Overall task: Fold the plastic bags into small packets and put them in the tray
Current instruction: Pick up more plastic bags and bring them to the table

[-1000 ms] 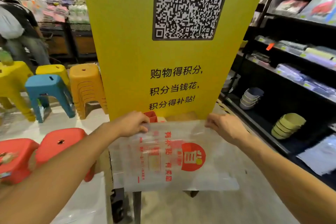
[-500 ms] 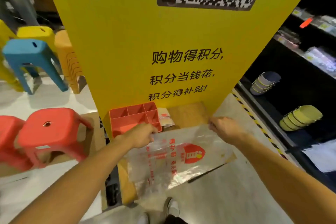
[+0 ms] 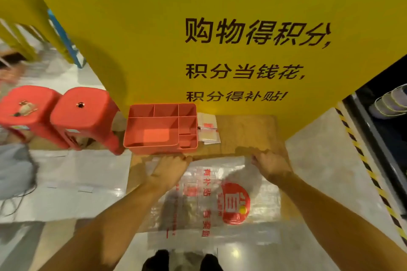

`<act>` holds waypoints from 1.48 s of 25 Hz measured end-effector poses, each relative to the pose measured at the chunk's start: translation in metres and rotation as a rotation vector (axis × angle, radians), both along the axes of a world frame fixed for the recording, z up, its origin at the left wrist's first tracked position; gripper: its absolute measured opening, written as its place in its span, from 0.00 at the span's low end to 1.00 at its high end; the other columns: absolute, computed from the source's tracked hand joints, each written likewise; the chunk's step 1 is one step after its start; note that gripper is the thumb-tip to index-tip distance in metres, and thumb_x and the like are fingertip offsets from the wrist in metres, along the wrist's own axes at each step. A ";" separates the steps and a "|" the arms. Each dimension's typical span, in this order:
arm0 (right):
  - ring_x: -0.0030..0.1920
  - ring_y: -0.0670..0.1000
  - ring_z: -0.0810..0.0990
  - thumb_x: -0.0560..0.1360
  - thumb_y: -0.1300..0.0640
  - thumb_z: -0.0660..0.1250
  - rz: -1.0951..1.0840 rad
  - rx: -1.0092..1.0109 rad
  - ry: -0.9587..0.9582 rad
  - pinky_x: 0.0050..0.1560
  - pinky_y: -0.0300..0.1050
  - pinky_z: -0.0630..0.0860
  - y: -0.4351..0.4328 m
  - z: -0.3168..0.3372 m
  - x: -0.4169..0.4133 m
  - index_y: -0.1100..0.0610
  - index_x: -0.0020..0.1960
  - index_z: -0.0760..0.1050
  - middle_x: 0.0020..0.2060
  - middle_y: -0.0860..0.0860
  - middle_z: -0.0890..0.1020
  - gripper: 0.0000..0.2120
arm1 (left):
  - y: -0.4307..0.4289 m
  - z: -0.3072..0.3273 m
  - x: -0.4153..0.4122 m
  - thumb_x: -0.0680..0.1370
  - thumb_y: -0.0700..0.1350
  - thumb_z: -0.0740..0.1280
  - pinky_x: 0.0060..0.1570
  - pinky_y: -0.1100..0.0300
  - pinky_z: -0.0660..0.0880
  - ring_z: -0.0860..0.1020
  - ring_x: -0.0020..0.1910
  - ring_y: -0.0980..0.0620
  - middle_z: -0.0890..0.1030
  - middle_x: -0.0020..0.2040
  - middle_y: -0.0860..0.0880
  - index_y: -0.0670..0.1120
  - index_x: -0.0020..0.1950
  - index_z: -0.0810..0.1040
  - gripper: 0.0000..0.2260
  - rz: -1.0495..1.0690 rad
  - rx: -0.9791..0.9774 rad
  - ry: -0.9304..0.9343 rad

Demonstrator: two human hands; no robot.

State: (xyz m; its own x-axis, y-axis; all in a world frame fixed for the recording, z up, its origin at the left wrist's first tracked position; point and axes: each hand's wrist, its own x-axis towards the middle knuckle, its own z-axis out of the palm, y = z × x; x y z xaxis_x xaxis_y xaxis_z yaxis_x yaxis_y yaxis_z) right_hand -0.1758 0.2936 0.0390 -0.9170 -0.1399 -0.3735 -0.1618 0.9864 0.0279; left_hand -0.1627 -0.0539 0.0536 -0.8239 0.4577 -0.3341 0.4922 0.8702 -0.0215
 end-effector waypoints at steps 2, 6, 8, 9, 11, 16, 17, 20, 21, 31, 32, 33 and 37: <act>0.48 0.54 0.84 0.85 0.48 0.57 0.012 -0.001 -0.013 0.41 0.46 0.74 0.002 -0.018 -0.011 0.49 0.58 0.78 0.52 0.51 0.84 0.12 | 0.005 -0.005 -0.002 0.71 0.28 0.66 0.57 0.50 0.78 0.82 0.59 0.44 0.80 0.65 0.45 0.46 0.78 0.64 0.36 0.053 -0.011 0.060; 0.53 0.58 0.83 0.83 0.52 0.59 -0.015 -0.142 0.060 0.46 0.47 0.76 0.005 -0.039 -0.028 0.52 0.60 0.80 0.56 0.53 0.84 0.13 | 0.007 -0.019 -0.009 0.71 0.28 0.66 0.51 0.49 0.81 0.84 0.53 0.43 0.82 0.60 0.46 0.49 0.77 0.65 0.37 0.099 0.055 0.097; 0.57 0.60 0.80 0.82 0.53 0.64 0.018 -0.189 0.148 0.49 0.50 0.77 0.005 -0.045 -0.030 0.55 0.65 0.78 0.60 0.56 0.82 0.14 | 0.008 -0.023 -0.012 0.70 0.31 0.70 0.52 0.51 0.81 0.83 0.53 0.45 0.83 0.59 0.48 0.49 0.71 0.72 0.31 0.110 0.055 0.128; 0.58 0.60 0.79 0.81 0.53 0.66 0.024 -0.186 0.156 0.51 0.50 0.77 0.005 -0.045 -0.030 0.56 0.67 0.75 0.61 0.56 0.81 0.16 | 0.008 -0.025 -0.009 0.69 0.32 0.74 0.51 0.53 0.80 0.83 0.52 0.47 0.84 0.56 0.49 0.49 0.68 0.75 0.29 0.108 0.046 0.142; 0.57 0.59 0.79 0.80 0.53 0.70 0.027 -0.210 0.200 0.51 0.51 0.77 0.004 -0.050 -0.028 0.57 0.68 0.74 0.60 0.56 0.81 0.19 | 0.007 -0.031 -0.001 0.67 0.35 0.77 0.52 0.54 0.77 0.82 0.50 0.48 0.84 0.53 0.50 0.48 0.65 0.78 0.27 0.096 0.049 0.195; 0.54 0.57 0.78 0.80 0.56 0.70 0.039 -0.177 0.328 0.55 0.51 0.75 0.002 -0.051 -0.018 0.58 0.71 0.73 0.56 0.55 0.81 0.21 | 0.007 -0.032 0.015 0.65 0.31 0.76 0.52 0.51 0.77 0.81 0.51 0.44 0.82 0.55 0.46 0.45 0.61 0.81 0.26 0.083 0.107 0.297; 0.54 0.57 0.78 0.80 0.55 0.69 0.047 -0.182 0.336 0.55 0.51 0.76 0.001 -0.048 -0.015 0.59 0.70 0.73 0.56 0.56 0.81 0.20 | 0.008 -0.031 0.016 0.65 0.32 0.77 0.51 0.51 0.76 0.81 0.51 0.45 0.82 0.55 0.46 0.45 0.60 0.81 0.25 0.087 0.098 0.294; 0.54 0.57 0.77 0.81 0.50 0.66 0.063 -0.187 0.364 0.56 0.52 0.74 -0.005 -0.034 -0.014 0.58 0.63 0.76 0.55 0.55 0.80 0.15 | 0.007 -0.024 0.016 0.67 0.35 0.78 0.49 0.52 0.75 0.80 0.49 0.45 0.82 0.54 0.47 0.46 0.58 0.81 0.21 0.079 0.116 0.279; 0.54 0.58 0.77 0.82 0.49 0.65 0.085 -0.203 0.385 0.55 0.52 0.74 -0.011 -0.025 -0.017 0.58 0.62 0.76 0.54 0.55 0.80 0.15 | 0.004 -0.017 0.014 0.68 0.37 0.77 0.48 0.52 0.75 0.80 0.48 0.46 0.82 0.52 0.48 0.47 0.56 0.82 0.19 0.078 0.120 0.288; 0.59 0.60 0.78 0.78 0.36 0.56 0.510 -0.297 0.457 0.58 0.55 0.72 -0.278 0.195 -0.048 0.52 0.68 0.72 0.59 0.55 0.79 0.27 | -0.186 0.185 0.053 0.80 0.63 0.59 0.55 0.46 0.74 0.79 0.56 0.44 0.81 0.59 0.48 0.52 0.64 0.76 0.20 0.493 0.075 0.473; 0.61 0.61 0.77 0.78 0.35 0.57 0.545 -0.300 0.451 0.59 0.55 0.72 -0.318 0.219 -0.042 0.52 0.69 0.71 0.62 0.55 0.78 0.28 | -0.218 0.209 0.066 0.80 0.64 0.58 0.57 0.45 0.73 0.79 0.59 0.42 0.79 0.64 0.46 0.51 0.67 0.75 0.23 0.553 0.045 0.486; 0.63 0.61 0.76 0.78 0.35 0.57 0.583 -0.307 0.446 0.60 0.56 0.72 -0.360 0.242 -0.036 0.52 0.71 0.70 0.64 0.55 0.77 0.29 | -0.251 0.232 0.082 0.80 0.64 0.58 0.59 0.43 0.73 0.77 0.62 0.42 0.78 0.67 0.45 0.51 0.70 0.73 0.25 0.618 0.014 0.495; 0.64 0.62 0.76 0.79 0.34 0.58 0.752 -0.348 0.452 0.57 0.58 0.76 -0.537 0.322 0.017 0.54 0.75 0.65 0.66 0.58 0.76 0.32 | -0.392 0.314 0.180 0.79 0.68 0.55 0.59 0.42 0.74 0.77 0.62 0.40 0.78 0.67 0.43 0.52 0.70 0.71 0.28 0.862 -0.080 0.558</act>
